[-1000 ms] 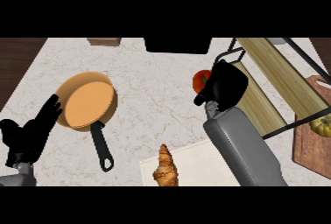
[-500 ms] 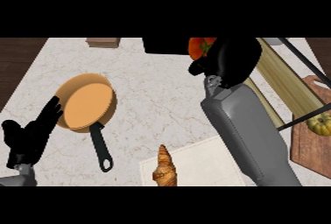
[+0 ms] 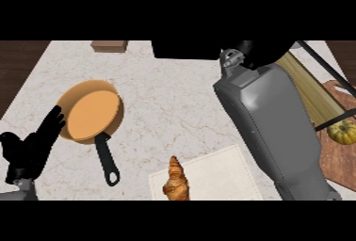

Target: Pick the tomato from the placemat and place it in the tiered shelf

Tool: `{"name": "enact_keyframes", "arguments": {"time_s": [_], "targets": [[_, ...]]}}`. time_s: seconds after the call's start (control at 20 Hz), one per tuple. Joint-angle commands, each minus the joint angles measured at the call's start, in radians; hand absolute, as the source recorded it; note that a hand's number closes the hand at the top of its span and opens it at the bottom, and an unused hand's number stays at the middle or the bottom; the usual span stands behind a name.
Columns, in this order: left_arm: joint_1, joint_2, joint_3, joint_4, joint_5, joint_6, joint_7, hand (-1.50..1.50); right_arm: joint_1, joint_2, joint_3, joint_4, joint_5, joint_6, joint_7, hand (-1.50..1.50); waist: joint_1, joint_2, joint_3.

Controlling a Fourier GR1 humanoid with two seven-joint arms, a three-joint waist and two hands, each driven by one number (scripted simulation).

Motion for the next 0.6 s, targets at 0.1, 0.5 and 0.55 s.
{"name": "enact_keyframes", "arguments": {"time_s": [0.1,0.5,0.55], "targets": [[0.011,-0.009,0.007,-0.014,-0.006,0.026,0.017,0.00,-0.142,0.008,-0.058,0.068,0.135,0.238,0.244,1.50,-0.015,-0.004,-0.001],[-0.006,0.011,0.023,0.025,0.006,-0.008,-0.004,0.00,-0.229,0.008,-0.147,0.133,0.185,0.306,0.244,1.50,-0.022,0.007,0.001],[-0.005,0.024,0.022,-0.005,0.011,-0.017,0.021,0.00,-0.274,0.008,-0.172,0.141,0.183,0.333,0.244,1.50,-0.013,0.004,0.001]]}}
